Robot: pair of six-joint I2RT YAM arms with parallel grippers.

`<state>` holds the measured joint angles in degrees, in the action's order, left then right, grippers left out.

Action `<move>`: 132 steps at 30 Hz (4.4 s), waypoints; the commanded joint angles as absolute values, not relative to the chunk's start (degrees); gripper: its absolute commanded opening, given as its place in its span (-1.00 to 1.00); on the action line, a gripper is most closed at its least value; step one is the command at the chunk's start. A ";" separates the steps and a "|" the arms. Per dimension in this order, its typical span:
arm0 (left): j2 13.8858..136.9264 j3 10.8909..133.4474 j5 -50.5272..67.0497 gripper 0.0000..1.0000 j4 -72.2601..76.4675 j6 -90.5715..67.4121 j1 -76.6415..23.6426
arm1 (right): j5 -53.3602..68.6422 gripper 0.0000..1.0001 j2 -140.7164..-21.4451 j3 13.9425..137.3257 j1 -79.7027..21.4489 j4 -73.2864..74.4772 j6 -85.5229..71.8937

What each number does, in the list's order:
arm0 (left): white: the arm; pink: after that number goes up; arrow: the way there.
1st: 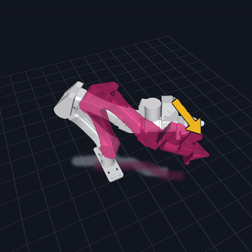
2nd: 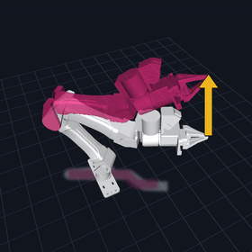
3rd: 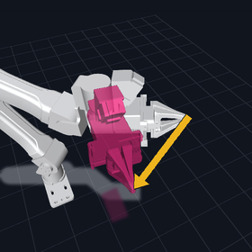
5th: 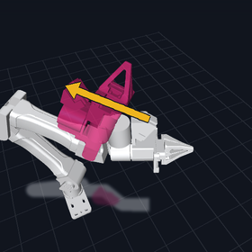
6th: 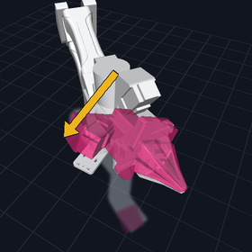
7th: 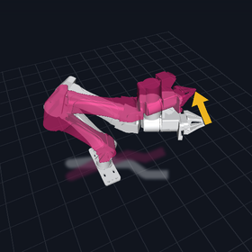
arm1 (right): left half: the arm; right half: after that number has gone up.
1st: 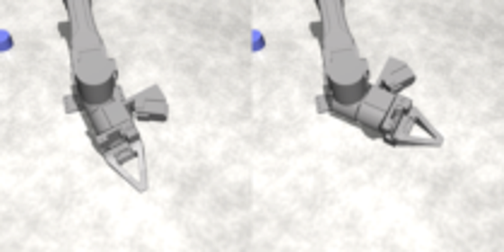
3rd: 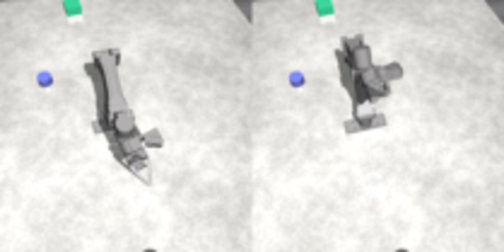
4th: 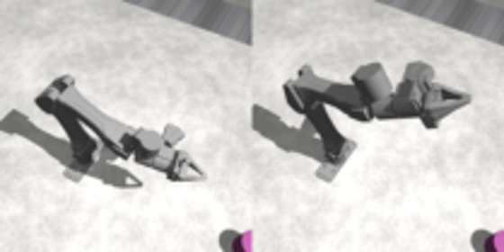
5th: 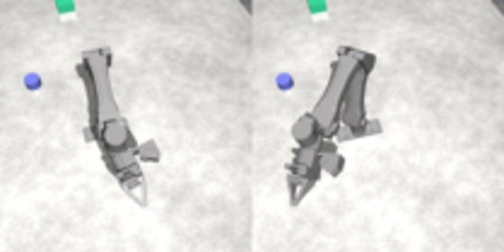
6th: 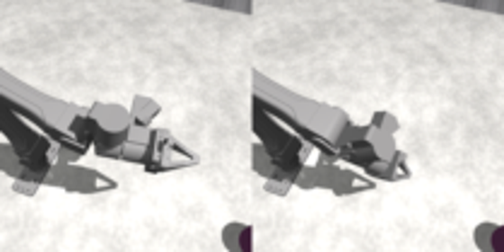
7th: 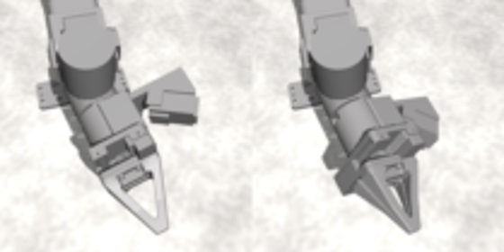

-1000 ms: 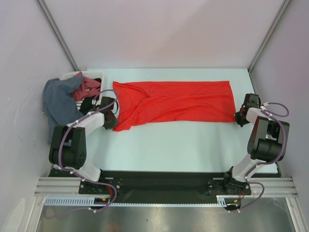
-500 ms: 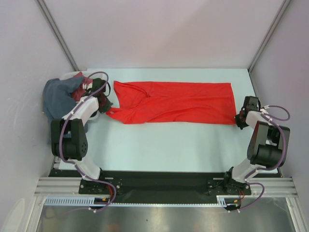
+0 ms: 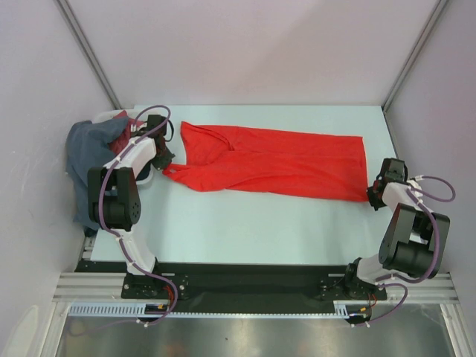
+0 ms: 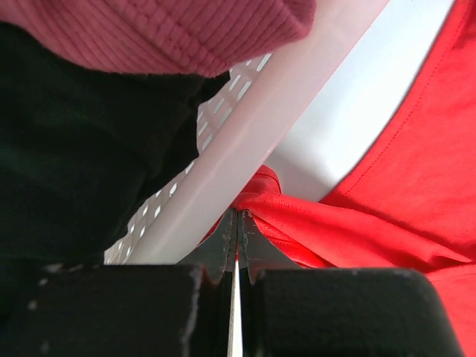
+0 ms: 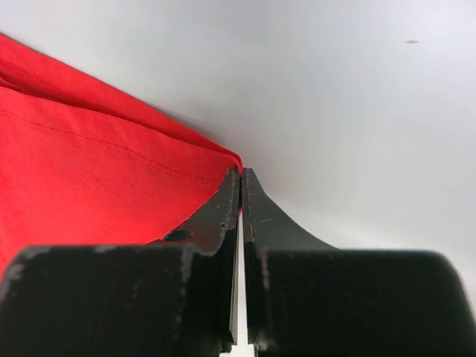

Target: Fold and stack the tank tops

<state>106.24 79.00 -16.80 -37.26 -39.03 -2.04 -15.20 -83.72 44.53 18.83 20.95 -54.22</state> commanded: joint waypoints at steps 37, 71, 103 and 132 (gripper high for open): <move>83.52 55.50 -0.71 0.31 -17.59 -37.96 -16.34 | -10.37 0.58 -79.80 55.37 9.94 20.31 -34.02; 133.06 106.07 3.16 -0.14 -28.39 -44.73 -10.63 | -12.66 0.82 -73.06 44.05 0.18 26.10 -38.31; 135.17 112.23 6.94 -0.08 -29.53 -42.19 -8.09 | -10.99 -1.00 -79.19 39.55 3.98 25.13 -37.88; 137.38 122.44 8.44 0.02 -37.44 -35.61 -8.26 | -7.47 0.39 -93.00 71.28 -72.44 43.77 -44.48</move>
<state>141.34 123.61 7.79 -36.12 -38.85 -7.62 -4.38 -97.01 69.84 -76.84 38.54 -49.19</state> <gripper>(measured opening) 0.500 0.650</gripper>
